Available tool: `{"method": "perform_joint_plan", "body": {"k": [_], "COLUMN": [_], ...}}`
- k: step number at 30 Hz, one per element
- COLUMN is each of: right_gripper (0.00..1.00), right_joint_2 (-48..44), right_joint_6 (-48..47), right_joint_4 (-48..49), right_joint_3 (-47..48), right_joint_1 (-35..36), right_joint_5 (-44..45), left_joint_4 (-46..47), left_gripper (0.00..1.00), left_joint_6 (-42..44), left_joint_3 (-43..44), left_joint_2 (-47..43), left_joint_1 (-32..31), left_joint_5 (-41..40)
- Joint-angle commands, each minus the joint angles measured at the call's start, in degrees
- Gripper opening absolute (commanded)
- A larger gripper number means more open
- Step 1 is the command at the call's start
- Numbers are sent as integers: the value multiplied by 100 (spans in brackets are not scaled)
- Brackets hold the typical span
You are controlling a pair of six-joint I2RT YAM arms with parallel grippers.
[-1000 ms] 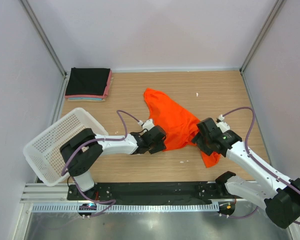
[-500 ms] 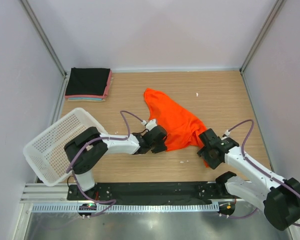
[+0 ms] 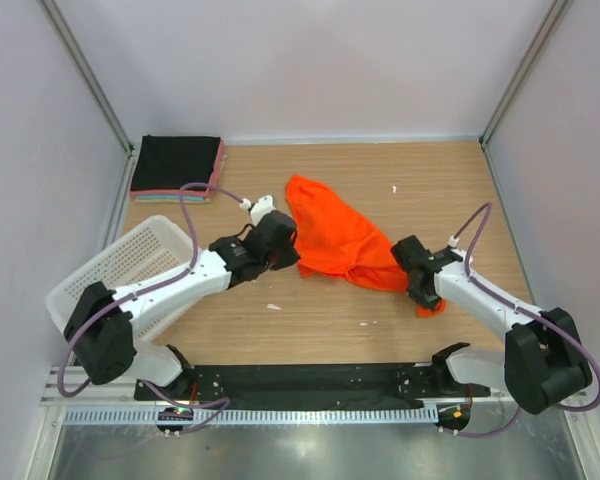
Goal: Fold and stack the t-shirts
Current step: Flatten the tshirt out
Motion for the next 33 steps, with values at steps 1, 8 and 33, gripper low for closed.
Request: {"method": "perform_joint_plan", "body": {"k": [1,8,33], "right_gripper": [1,1,65], "right_joint_2": [5,-303,-514], "right_joint_6": [-353,-1293,-2763], "right_joint_4": [-562,-1144,-790], "right_joint_3": [1133,3208,2453], "right_joint_1": [-245,-1027,-2276], "right_joint_5": [1358,2450,-819], "left_joint_4": [-924,-2066,-2270], "left_gripper": [0,0,0], "left_joint_6": [671,1401,1376], "left_joint_3": [813,2228,271], "left_joint_2": [-425,-838,-2235], "left_joint_1": [241,1206,2017], "left_joint_5": [-630,-647,1208]}}
